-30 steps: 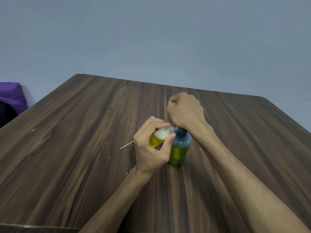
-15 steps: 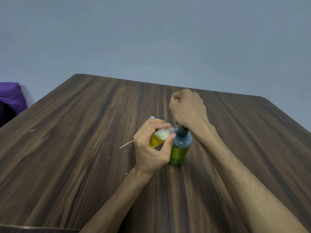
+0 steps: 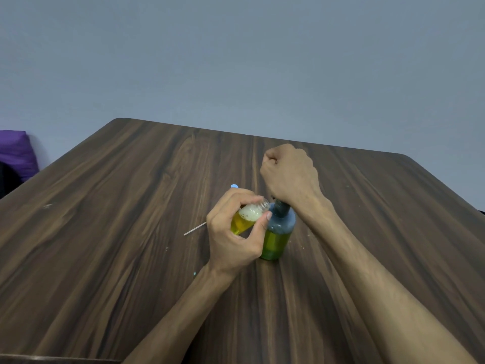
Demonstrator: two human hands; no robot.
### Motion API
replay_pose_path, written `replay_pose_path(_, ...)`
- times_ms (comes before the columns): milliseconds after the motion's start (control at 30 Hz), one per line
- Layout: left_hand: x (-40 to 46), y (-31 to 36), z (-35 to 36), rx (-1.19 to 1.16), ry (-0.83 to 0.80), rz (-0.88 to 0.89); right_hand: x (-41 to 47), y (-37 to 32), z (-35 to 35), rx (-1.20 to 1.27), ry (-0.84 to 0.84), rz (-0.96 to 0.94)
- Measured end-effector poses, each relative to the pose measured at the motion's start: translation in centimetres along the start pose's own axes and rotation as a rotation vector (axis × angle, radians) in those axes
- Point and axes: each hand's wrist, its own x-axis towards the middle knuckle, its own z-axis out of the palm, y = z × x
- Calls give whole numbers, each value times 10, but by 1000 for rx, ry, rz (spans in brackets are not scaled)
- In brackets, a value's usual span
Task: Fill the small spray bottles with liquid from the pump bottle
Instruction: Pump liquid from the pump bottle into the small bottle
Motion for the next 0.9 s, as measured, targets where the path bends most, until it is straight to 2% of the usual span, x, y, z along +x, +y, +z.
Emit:
replay_pose_path(167,1,-1,0,-6,2,-4,-2,1,5,-9,-59,7)
replay_pose_path(333,0,1,-1,-5,-4,-3,0,-1,1,8,13,-8)
replay_pose_path(900,0,1,0,6,-5,-11,-2,-3,0,-45,-14,-6)
